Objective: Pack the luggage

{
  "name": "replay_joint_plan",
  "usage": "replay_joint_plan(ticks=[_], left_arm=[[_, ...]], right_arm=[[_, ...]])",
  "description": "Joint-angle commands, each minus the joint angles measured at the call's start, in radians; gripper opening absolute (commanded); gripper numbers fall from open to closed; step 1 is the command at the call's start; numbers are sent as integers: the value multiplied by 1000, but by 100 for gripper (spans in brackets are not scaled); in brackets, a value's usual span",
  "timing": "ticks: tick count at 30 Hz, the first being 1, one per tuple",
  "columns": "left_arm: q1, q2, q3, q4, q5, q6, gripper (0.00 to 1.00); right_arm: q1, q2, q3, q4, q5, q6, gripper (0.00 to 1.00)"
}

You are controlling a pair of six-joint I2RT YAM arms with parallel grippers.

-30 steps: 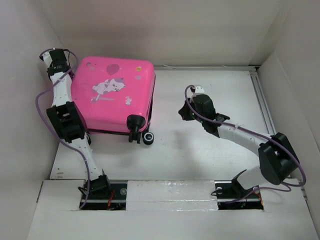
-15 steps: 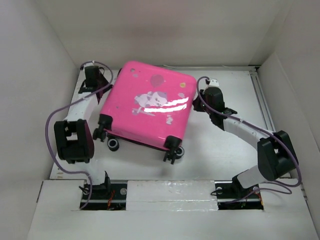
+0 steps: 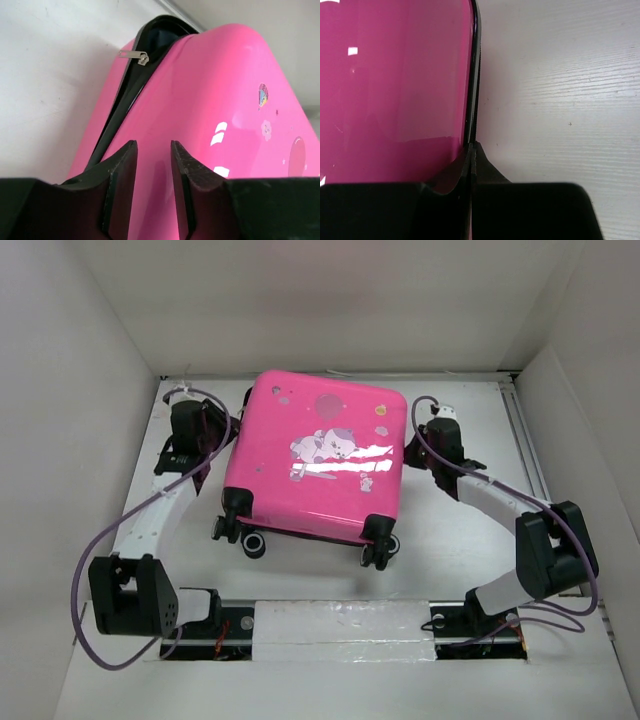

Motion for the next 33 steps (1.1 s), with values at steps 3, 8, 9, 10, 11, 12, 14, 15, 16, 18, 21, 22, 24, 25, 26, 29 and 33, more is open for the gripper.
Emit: replay_joint_plan(ticks=[3, 8, 9, 10, 11, 12, 14, 15, 16, 18, 21, 22, 24, 25, 26, 29, 33], left_arm=[[-23, -102, -244, 109, 12, -105, 28], [-23, -209, -423, 163, 12, -131, 26], [-23, -235, -445, 177, 22, -131, 26], [-23, -235, -466, 203, 38, -131, 26], [-23, -244, -500, 203, 54, -131, 26], [-23, -244, -509, 203, 85, -131, 26], [-23, -244, -546, 226, 117, -131, 26], [-23, -244, -555, 226, 118, -131, 26], [-23, -263, -565, 226, 130, -131, 26], [-23, -293, -589, 226, 130, -131, 26], [-23, -362, -629, 256, 177, -140, 26], [-23, -378, -638, 266, 200, -140, 26], [-23, -431, -638, 220, 193, -131, 26], [-23, -454, -620, 195, 165, -131, 26], [-23, -484, -609, 177, 75, -119, 26], [-23, -615, -565, 198, -65, -148, 28], [-23, -654, -473, 318, -230, -243, 42]], right_arm=[[70, 19, 105, 78, -119, -8, 0], [135, 252, 403, 22, -222, -17, 0], [147, 298, 478, 9, -284, -3, 0], [147, 347, 647, -5, -321, 8, 0], [156, 451, 749, -21, -354, 21, 0], [156, 508, 864, -108, -374, 21, 0], [165, 678, 1256, -243, -433, 21, 0], [176, 722, 1379, -362, -444, 21, 0], [176, 751, 1473, -389, -472, 21, 0], [167, 742, 1568, -390, -487, 21, 1], [139, 542, 1357, -339, -438, -23, 11], [130, 476, 1269, -289, -417, -73, 17], [110, 339, 1002, -278, -299, -113, 29], [96, 199, 903, -260, -264, -126, 30], [96, 128, 800, -203, -241, -126, 30], [101, -142, 378, -24, -161, -54, 10], [174, -328, 46, 80, -92, -2, 0]])
